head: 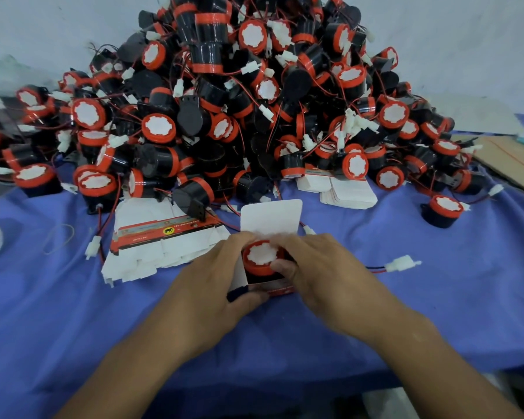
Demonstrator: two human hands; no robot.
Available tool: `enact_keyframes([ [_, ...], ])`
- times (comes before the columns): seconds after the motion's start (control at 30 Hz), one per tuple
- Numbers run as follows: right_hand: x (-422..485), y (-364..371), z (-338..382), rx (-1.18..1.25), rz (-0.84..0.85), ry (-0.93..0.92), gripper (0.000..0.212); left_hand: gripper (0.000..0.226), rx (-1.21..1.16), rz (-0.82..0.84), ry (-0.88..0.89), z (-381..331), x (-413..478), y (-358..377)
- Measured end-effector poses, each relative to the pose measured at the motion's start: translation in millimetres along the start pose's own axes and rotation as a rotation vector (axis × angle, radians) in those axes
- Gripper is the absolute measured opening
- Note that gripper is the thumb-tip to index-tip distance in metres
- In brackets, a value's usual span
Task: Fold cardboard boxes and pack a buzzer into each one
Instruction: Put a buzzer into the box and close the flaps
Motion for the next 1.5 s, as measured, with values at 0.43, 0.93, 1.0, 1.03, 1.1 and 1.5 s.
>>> enact_keyframes([
  [0.43, -1.2, -11.6, -1.0, 0.010, 0.148, -0.048, 0.021, 0.055, 0.091, 0.087, 0.055, -7.1, -0.8, 6.4],
  [0.93, -42.8, -88.7, -59.7, 0.258, -0.075, 0.314, 0.031, 0.056, 0.142, 0.042, 0.023, -1.2, 2.2, 6.1],
  [1.0, -36.8, -80.5, -55.8, 0.454, -0.193, 0.359, 0.024, 0.053, 0.145, 0.045, 0.027, -3.3, 2.9, 7.0],
  [1.03, -33.9, -74.7, -53.7, 0.515, -0.249, 0.378, 0.017, 0.053, 0.152, 0.052, 0.022, -3.6, 3.1, 8.1],
  [1.1, -27.2, -67.2, -46.5, 0.430, -0.347, 0.369, 0.007, 0.054, 0.163, 0.060, 0.017, -4.2, 2.9, 9.3],
  [1.5, 1.3, -16.9, -12.4, -0.136, 0.110, 0.125, 0.022, 0.052, 0.130, 0.063, 0.046, -10.2, 3.2, 10.3],
])
Point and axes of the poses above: each hand's wrist, its own x-axis towards the middle knuckle, its own y-axis out of the palm, z = x × y, the point moved 8 cm from there along x, towards the middle knuckle, and after that the axes turned 8 degrees about -x, right-handed, at the moved point
